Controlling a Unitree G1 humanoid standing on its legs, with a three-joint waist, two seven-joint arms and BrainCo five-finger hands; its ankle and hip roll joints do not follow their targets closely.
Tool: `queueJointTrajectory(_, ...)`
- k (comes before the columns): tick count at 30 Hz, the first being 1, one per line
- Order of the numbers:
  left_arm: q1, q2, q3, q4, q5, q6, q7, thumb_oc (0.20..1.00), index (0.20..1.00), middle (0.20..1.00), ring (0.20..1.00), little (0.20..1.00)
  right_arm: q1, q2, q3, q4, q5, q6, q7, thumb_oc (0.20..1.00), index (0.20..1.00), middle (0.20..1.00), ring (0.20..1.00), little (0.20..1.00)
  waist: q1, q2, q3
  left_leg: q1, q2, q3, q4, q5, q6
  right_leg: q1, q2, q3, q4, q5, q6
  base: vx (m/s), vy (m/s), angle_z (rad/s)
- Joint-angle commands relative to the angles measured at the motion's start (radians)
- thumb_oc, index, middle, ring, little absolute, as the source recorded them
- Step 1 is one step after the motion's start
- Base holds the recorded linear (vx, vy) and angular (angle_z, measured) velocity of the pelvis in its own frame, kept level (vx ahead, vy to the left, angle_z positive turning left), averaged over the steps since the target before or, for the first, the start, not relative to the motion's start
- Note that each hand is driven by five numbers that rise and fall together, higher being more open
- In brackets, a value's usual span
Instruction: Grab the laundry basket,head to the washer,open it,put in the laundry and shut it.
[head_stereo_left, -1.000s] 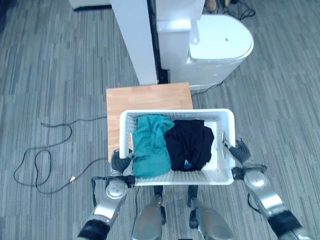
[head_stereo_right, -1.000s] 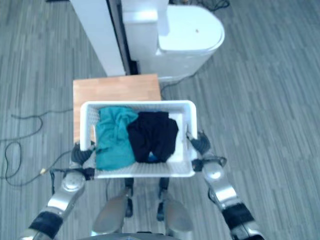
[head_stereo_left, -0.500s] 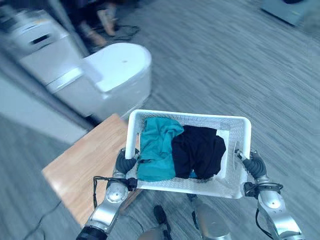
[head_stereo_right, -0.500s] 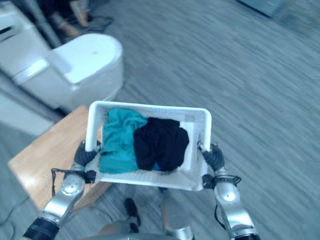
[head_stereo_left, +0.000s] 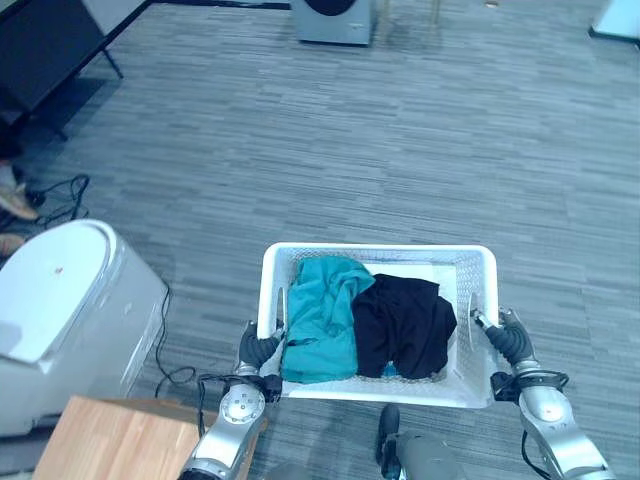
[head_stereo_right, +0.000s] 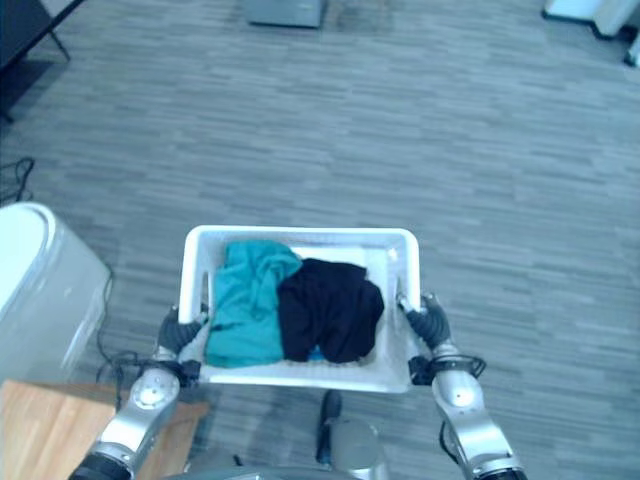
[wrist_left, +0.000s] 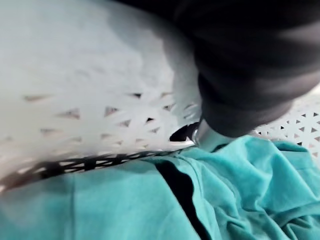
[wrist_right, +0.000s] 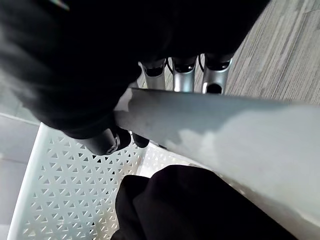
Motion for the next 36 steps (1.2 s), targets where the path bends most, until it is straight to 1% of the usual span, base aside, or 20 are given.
queueJointTrajectory(1, -0.009, 0.027, -0.017, -0.125, -0.104, -0.11, -0.078, 0.2, 0.2, 0.2, 0.2, 0.2, -0.078, -0.005, -0.014, -0.065, 0.055, -0.114, 0.018, 0.2, 0.2, 0.2, 0.2, 0.2, 0.056, -0.021, 0.017, -0.101, -0.154, -0.069, -0.225, 0.07, 0.08, 0.088, 0.05, 0.174, -0.088, -0.125, 0.107, 0.35, -0.006, -0.66)
queueJointTrajectory(3, -0.007, 0.027, -0.014, -0.126, -0.098, -0.108, -0.076, 0.2, 0.2, 0.2, 0.2, 0.2, -0.092, -0.002, -0.01, -0.057, 0.056, -0.12, 0.007, 0.2, 0.2, 0.2, 0.2, 0.2, 0.081, -0.007, 0.029, -0.133, -0.172, -0.105, -0.316, 0.143, 0.066, 0.112, 0.079, 0.208, -0.087, -0.137, 0.103, 0.26, 0.004, -0.73)
queueJointTrajectory(6, 0.006, 0.027, -0.008, -0.137, -0.096, -0.11, -0.072, 0.2, 0.2, 0.2, 0.2, 0.2, -0.108, 0.007, -0.005, -0.066, 0.068, -0.129, 0.001, 0.2, 0.2, 0.2, 0.2, 0.2, 0.106, 0.005, 0.03, -0.14, -0.171, -0.13, -0.379, 0.167, 0.069, 0.157, 0.105, 0.26, -0.064, -0.186, 0.1, 0.28, 0.075, -0.82)
queueJointTrajectory(7, 0.006, 0.026, -0.008, -0.137, -0.096, -0.11, -0.073, 0.2, 0.2, 0.2, 0.2, 0.2, -0.108, 0.007, -0.006, -0.066, 0.068, -0.129, 0.001, 0.2, 0.2, 0.2, 0.2, 0.2, 0.108, 0.007, 0.029, -0.14, -0.168, -0.129, -0.383, 0.171, 0.069, 0.154, 0.107, 0.262, -0.065, -0.183, 0.099, 0.37, 0.138, -0.64)
queueJointTrajectory(10, 0.006, 0.026, -0.016, -0.133, -0.093, -0.112, -0.074, 0.2, 0.2, 0.2, 0.2, 0.2, -0.111, 0.011, 0.006, -0.072, 0.052, -0.135, 0.009, 0.2, 0.2, 0.2, 0.2, 0.2, 0.11, 0.001, -0.003, -0.108, -0.173, -0.107, -0.376, 0.166, 0.094, 0.191, 0.086, 0.276, -0.04, -0.214, 0.117, 0.38, 0.176, -0.74)
queueJointTrajectory(13, -0.005, 0.049, -0.021, -0.134, -0.082, -0.109, -0.071, 0.2, 0.2, 0.2, 0.2, 0.2, -0.133, 0.018, 0.019, -0.081, 0.045, -0.131, 0.021, 0.2, 0.2, 0.2, 0.2, 0.2, 0.107, -0.02, -0.017, -0.065, -0.173, -0.07, -0.378, 0.137, 0.118, 0.144, 0.069, 0.283, 0.125, -0.217, 0.152, 0.28, 0.1, -0.31)
queueJointTrajectory(16, -0.011, 0.058, -0.012, -0.134, -0.079, -0.11, -0.056, 0.2, 0.2, 0.2, 0.2, 0.2, -0.149, 0.031, 0.037, -0.091, 0.041, -0.127, 0.033, 0.2, 0.2, 0.2, 0.2, 0.2, 0.102, -0.028, -0.019, -0.006, -0.178, -0.037, -0.385, 0.095, 0.14, 0.077, 0.037, 0.239, 0.209, -0.16, 0.194, 0.28, 0.078, -0.13)
queueJointTrajectory(17, 0.001, 0.058, 0.0, -0.136, -0.092, -0.114, -0.05, 0.2, 0.2, 0.2, 0.2, 0.2, -0.157, 0.031, 0.046, -0.091, 0.04, -0.119, 0.043, 0.2, 0.2, 0.2, 0.2, 0.2, 0.097, -0.019, -0.021, 0.048, -0.181, -0.011, -0.407, 0.064, 0.144, 0.036, 0.027, 0.196, 0.133, -0.152, 0.182, 0.34, 0.057, -0.18)
queueJointTrajectory(19, 0.003, 0.057, 0.004, -0.136, -0.095, -0.113, -0.048, 0.2, 0.2, 0.2, 0.2, 0.2, -0.16, 0.031, 0.048, -0.088, 0.04, -0.118, 0.043, 0.2, 0.2, 0.2, 0.2, 0.2, 0.096, -0.015, -0.021, 0.057, -0.179, -0.002, -0.413, 0.058, 0.144, 0.017, 0.023, 0.183, 0.107, -0.143, 0.176, 0.24, 0.004, -0.48)
queueJointTrajectory(20, 0.006, 0.053, 0.014, -0.13, -0.103, -0.112, -0.039, 0.2, 0.2, 0.2, 0.2, 0.2, -0.171, 0.032, 0.053, -0.088, 0.047, -0.118, 0.041, 0.2, 0.2, 0.2, 0.2, 0.2, 0.089, -0.006, -0.013, 0.085, -0.177, 0.006, -0.427, 0.039, 0.145, -0.06, 0.008, 0.152, 0.052, -0.097, 0.174, 0.22, -0.042, -0.41)
queueJointTrajectory(23, 0.006, 0.046, 0.033, -0.121, -0.106, -0.114, -0.035, 0.2, 0.2, 0.2, 0.2, 0.2, -0.169, 0.035, 0.05, -0.085, 0.053, -0.115, 0.046, 0.2, 0.2, 0.2, 0.2, 0.2, 0.075, 0.003, 0.01, 0.149, -0.173, -0.003, -0.432, -0.007, 0.134, -0.147, -0.018, 0.121, -0.023, -0.061, 0.201, 0.3, -0.056, -0.12)
queueJointTrajectory(24, 0.005, 0.045, 0.034, -0.121, -0.106, -0.115, -0.035, 0.2, 0.2, 0.2, 0.2, 0.2, -0.17, 0.034, 0.05, -0.085, 0.053, -0.115, 0.046, 0.2, 0.2, 0.2, 0.2, 0.2, 0.072, 0.004, 0.016, 0.147, -0.171, 0.002, -0.43, 0.0, 0.136, -0.145, -0.019, 0.111, -0.027, -0.049, 0.196, 0.33, -0.102, 0.01)
queueJointTrajectory(25, 0.004, 0.042, 0.041, -0.118, -0.103, -0.117, -0.041, 0.2, 0.2, 0.2, 0.2, 0.2, -0.159, 0.037, 0.042, -0.088, 0.049, -0.109, 0.051, 0.2, 0.2, 0.2, 0.2, 0.2, 0.061, 0.003, 0.026, 0.179, -0.178, -0.01, -0.427, -0.022, 0.13, -0.185, -0.042, 0.105, -0.076, -0.027, 0.208, 0.19, -0.081, -0.02)
queueJointTrajectory(27, 0.004, 0.035, 0.044, -0.113, -0.098, -0.12, -0.04, 0.2, 0.2, 0.2, 0.2, 0.2, -0.154, 0.039, 0.038, -0.084, 0.046, -0.114, 0.051, 0.2, 0.2, 0.2, 0.2, 0.2, 0.053, 0.005, 0.034, 0.205, -0.179, -0.018, -0.424, -0.044, 0.127, -0.201, -0.05, 0.107, -0.101, -0.007, 0.216, 0.4, -0.136, 0.2)
queueJointTrajectory(30, 0.006, 0.02, 0.034, -0.107, -0.091, -0.125, -0.056, 0.2, 0.2, 0.2, 0.2, 0.2, -0.12, 0.038, 0.014, -0.091, 0.044, -0.121, 0.063, 0.2, 0.2, 0.2, 0.2, 0.2, 0.035, 0.001, 0.024, 0.291, -0.197, -0.071, -0.4, -0.12, 0.115, -0.195, -0.08, 0.135, -0.095, 0.047, 0.22, 0.51, -0.189, 0.42)
queueJointTrajectory(32, 0.006, 0.021, 0.035, -0.107, -0.09, -0.126, -0.056, 0.2, 0.2, 0.2, 0.2, 0.2, -0.12, 0.039, 0.015, -0.091, 0.044, -0.121, 0.063, 0.2, 0.2, 0.2, 0.2, 0.2, 0.033, -0.003, 0.022, 0.287, -0.201, -0.072, -0.4, -0.117, 0.116, -0.197, -0.084, 0.135, -0.097, 0.05, 0.22, 0.25, -0.126, 0.63)
queueJointTrajectory(33, 0.003, 0.007, 0.022, -0.096, -0.099, -0.128, -0.054, 0.2, 0.2, 0.2, 0.2, 0.2, -0.112, 0.026, 0.008, -0.085, 0.037, -0.118, 0.06, 0.2, 0.2, 0.2, 0.2, 0.2, 0.014, 0.012, -0.001, 0.319, -0.18, -0.079, -0.39, -0.135, 0.096, -0.193, -0.077, 0.148, -0.054, 0.058, 0.205, 0.46, -0.246, 0.74)
queueJointTrajectory(34, 0.008, 0.002, 0.016, -0.096, -0.102, -0.126, -0.059, 0.2, 0.2, 0.2, 0.2, 0.2, -0.103, 0.021, 0.0, -0.09, 0.046, -0.118, 0.064, 0.2, 0.2, 0.2, 0.2, 0.2, 0.007, 0.029, -0.013, 0.324, -0.162, -0.084, -0.373, -0.118, 0.081, -0.182, -0.065, 0.144, -0.044, 0.053, 0.195, 0.76, -0.452, 0.94)
queueJointTrajectory(35, 0.01, -0.005, 0.009, -0.093, -0.112, -0.125, -0.063, 0.2, 0.2, 0.2, 0.2, 0.2, -0.087, 0.007, -0.015, -0.092, 0.062, -0.127, 0.064, 0.2, 0.2, 0.2, 0.2, 0.2, -0.001, 0.054, -0.024, 0.299, -0.116, -0.085, -0.251, -0.012, 0.031, -0.144, -0.036, 0.127, -0.04, 0.031, 0.164, 0.49, -0.342, 0.67)
queueJointTrajectory(36, 0.013, -0.004, 0.007, -0.099, -0.113, -0.121, -0.074, 0.2, 0.2, 0.2, 0.2, 0.2, -0.077, 0.0, -0.024, -0.098, 0.063, -0.122, 0.067, 0.2, 0.2, 0.2, 0.2, 0.2, 0.0, 0.053, -0.022, 0.265, -0.099, -0.085, -0.171, 0.028, 0.024, -0.119, -0.029, 0.122, -0.044, 0.014, 0.15, 0.36, -0.281, 0.6)
